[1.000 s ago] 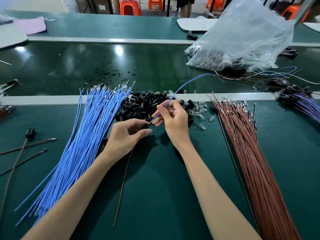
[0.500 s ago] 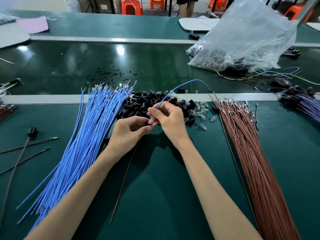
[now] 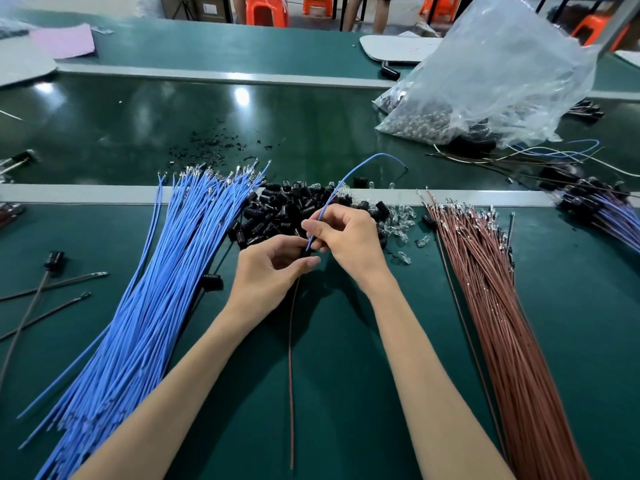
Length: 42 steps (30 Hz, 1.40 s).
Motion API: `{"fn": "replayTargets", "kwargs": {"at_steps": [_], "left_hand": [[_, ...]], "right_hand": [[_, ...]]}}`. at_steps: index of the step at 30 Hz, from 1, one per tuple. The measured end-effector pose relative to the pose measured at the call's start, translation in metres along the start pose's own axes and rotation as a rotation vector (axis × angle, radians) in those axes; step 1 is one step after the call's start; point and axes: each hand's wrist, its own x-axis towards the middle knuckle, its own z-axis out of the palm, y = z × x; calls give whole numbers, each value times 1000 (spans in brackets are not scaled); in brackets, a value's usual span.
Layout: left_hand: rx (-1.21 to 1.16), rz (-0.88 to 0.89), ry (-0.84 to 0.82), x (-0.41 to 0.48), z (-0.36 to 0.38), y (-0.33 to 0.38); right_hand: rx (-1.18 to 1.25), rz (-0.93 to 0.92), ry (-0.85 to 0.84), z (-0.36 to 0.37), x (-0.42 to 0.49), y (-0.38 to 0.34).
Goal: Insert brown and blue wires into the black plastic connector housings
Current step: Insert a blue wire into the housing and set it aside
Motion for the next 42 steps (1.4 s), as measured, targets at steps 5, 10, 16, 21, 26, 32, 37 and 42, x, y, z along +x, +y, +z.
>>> {"fn": "replayTargets", "kwargs": {"at_steps": [5, 10, 16, 21, 26, 32, 37, 42], "left_hand": [[22, 4, 6, 1, -1, 0], [14, 16, 14, -1, 0, 0], [-5, -4, 50, -1, 2, -1], [-57, -12, 51, -1, 0, -2], [-123, -29, 21, -1, 0, 0], [-164, -17, 12, -1, 0, 1], [-157, -29, 13, -1, -1, 0], [-156, -30, 19, 0, 0, 0]], "right_hand": [[57, -8, 35, 1, 0, 0], [-68, -11, -103, 0, -3, -2], [128, 101, -23, -8, 0, -11], [-30, 77, -146, -9, -3, -12], [260, 166, -60, -6, 1, -20], [-21, 175, -191, -9, -4, -16], [323, 229, 62, -5, 3, -19], [31, 216, -212, -13, -4, -15]]}}
